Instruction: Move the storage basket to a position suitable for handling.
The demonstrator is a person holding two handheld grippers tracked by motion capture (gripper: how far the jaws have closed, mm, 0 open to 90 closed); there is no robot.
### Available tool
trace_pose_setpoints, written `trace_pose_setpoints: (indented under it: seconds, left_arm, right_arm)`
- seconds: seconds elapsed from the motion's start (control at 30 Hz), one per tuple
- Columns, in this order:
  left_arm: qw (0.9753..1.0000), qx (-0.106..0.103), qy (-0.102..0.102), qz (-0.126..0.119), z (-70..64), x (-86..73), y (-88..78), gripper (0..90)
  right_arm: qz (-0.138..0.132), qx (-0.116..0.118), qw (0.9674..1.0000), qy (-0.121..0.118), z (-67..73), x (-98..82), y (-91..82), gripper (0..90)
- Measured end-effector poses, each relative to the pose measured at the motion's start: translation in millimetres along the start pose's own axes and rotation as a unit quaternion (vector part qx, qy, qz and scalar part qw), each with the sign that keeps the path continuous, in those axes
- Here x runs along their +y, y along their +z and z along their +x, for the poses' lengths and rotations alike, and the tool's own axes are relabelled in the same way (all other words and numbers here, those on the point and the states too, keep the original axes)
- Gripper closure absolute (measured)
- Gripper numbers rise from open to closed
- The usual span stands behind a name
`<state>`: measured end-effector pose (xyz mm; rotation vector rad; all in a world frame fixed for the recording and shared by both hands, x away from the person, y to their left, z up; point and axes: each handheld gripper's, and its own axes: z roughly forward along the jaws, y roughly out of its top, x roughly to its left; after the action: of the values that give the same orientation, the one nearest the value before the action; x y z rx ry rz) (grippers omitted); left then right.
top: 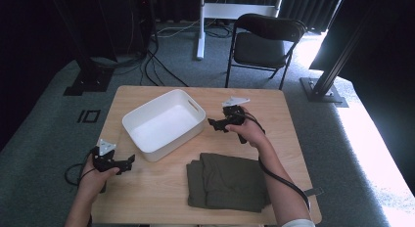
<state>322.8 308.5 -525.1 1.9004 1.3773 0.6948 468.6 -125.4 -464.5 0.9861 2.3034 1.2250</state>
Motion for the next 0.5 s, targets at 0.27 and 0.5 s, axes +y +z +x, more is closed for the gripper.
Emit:
trace_pose_setpoints:
  seconds: [0.27, 0.5]
  left_arm:
    - [0.9999, 0.008, -0.008, -0.008, 8.9, 9.1, 3.7, 0.9]
    - [0.9998, 0.019, -0.001, -0.01, 11.0, 15.8, 7.7, 0.9]
  right_arm:
    - [-0.006, 0.005, 0.9999, -0.013, 11.4, 19.8, 18.2, 14.2]
    - [-0.003, -0.004, 0.9999, -0.013, 17.1, 23.2, 34.6, 14.3]
